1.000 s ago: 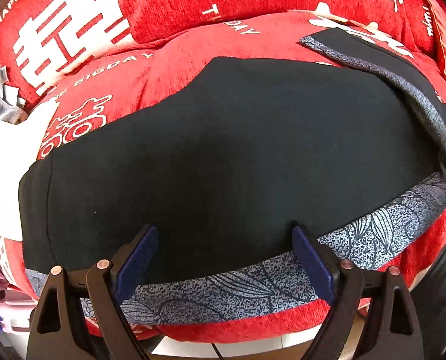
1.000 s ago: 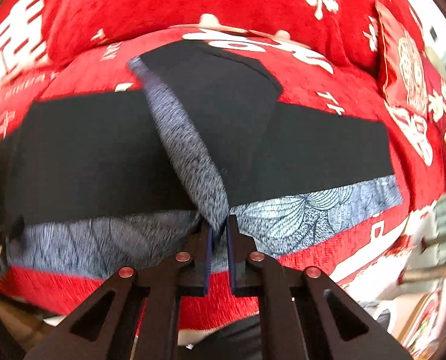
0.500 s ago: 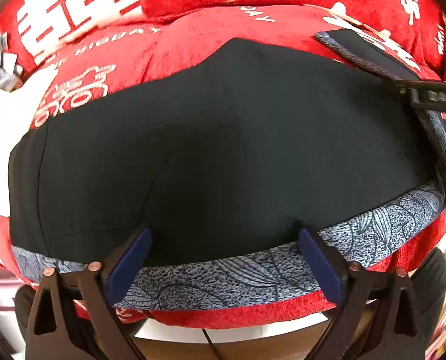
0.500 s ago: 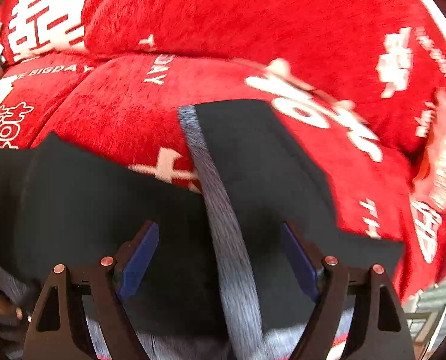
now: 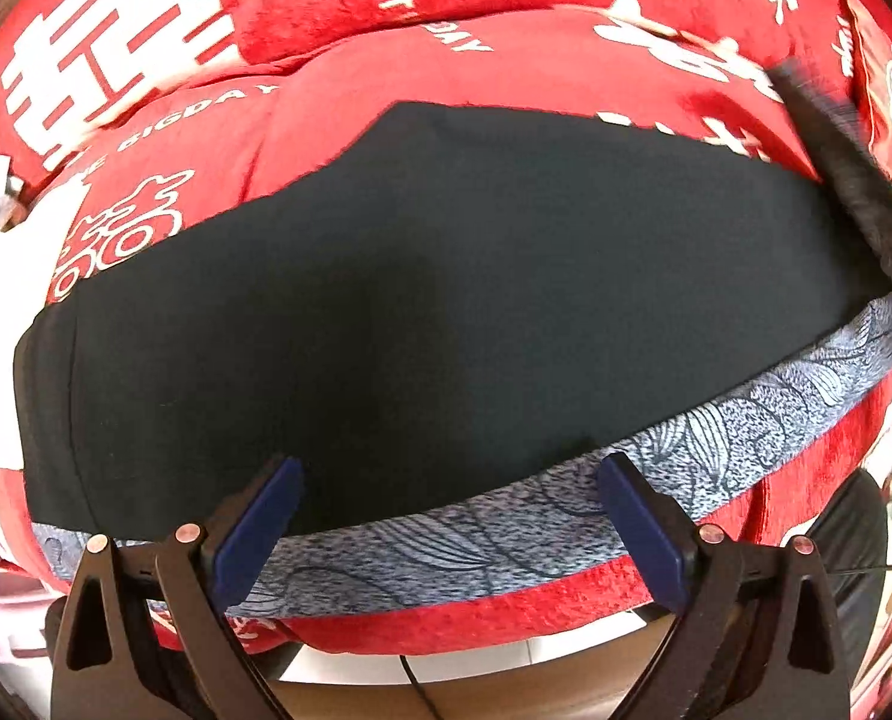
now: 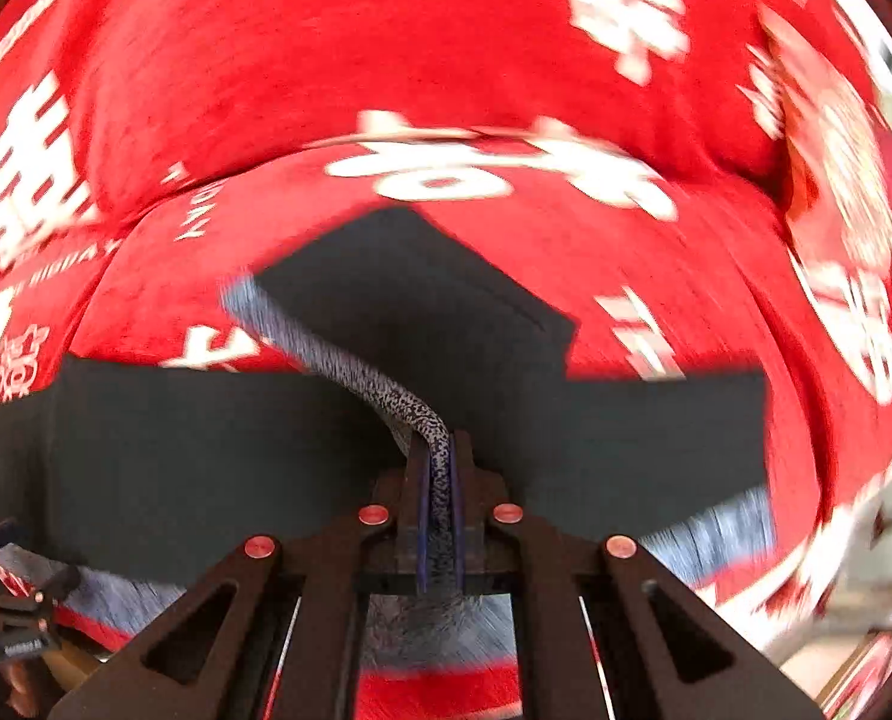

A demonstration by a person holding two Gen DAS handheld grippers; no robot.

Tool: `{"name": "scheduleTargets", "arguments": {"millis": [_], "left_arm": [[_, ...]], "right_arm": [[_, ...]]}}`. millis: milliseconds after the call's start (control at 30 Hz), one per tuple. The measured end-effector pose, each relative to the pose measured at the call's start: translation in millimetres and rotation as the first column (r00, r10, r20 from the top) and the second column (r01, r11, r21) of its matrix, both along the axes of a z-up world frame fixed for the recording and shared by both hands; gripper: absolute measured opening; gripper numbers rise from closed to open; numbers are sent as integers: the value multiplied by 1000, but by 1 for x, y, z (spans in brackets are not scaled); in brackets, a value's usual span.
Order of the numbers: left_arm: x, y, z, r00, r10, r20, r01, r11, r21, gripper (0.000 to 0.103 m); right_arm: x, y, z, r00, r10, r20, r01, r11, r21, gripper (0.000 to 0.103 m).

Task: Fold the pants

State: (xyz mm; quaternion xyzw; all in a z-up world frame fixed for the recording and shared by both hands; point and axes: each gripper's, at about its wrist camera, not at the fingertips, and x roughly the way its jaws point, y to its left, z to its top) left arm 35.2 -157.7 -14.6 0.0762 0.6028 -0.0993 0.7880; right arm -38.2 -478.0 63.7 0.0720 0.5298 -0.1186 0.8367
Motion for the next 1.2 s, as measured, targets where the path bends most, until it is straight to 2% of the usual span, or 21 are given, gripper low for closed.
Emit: {"name": "scheduleTargets", "arguments": {"millis": [100,167,300,433,533,600,633,667,700,733,800,867,933,1000,1067,1200], "left_arm": [[0,-3,-6,1000,0,-31,0,1000,-5,99],[0,-5,-8,999,2,-33,-2,1000,0,99],[-1,-4,-7,1000,5,-31,-5,1000,6,99],[-2,-3,-9,999,21,-39,-21,1000,10,99],[-3,-3,-8,999,24,-40,-24,1000,14,99],[-2,-1,-5,999,30,-37,-29,1000,7,99],[0,1,-1,999,32,-29,-33,999,-10,99],[3,4,4,999,38,-16,-38,999,-24,99],[10,9,12,998,66,8,-66,997,-34,99],[17,14,15,995,97,16,-96,995,-36,99],[31,20,17,988,154,1,-154,987,-51,99],[42,12,11,988,151,-22,-152,988,-32,99],[43,-6,4,995,100,11,-101,993,59,99],[39,-20,-3,996,52,72,-64,982,179,103],[35,-14,-2,995,52,83,-66,981,181,103],[28,19,-7,994,91,58,-100,981,168,103]], "right_arm": [[-29,-27,-21,999,-46,7,45,996,83,6],[-37,-40,-32,998,-63,18,60,993,106,6],[-44,-62,-37,993,-89,80,74,981,177,7],[-40,-75,-46,992,-83,90,64,978,198,16],[-45,-89,-53,988,-109,110,74,956,285,23],[-52,-99,-57,980,-145,133,90,932,352,30],[-56,-104,-58,974,-174,142,108,919,380,42],[-58,-107,-59,970,-193,150,121,911,395,59],[-63,-109,-57,962,-222,162,138,901,411,68],[-67,-110,-56,956,-235,175,146,899,413,82],[-69,-107,-49,951,-236,201,139,904,404,83],[-64,-106,-47,948,-248,197,163,916,367,83],[-56,-109,-52,946,-287,153,223,914,338,83],[-50,-116,-62,939,-328,106,272,895,354,83],[-49,-119,-66,930,-353,105,298,890,346,84],[-52,-125,-64,921,-367,135,313,898,308,84]]}}
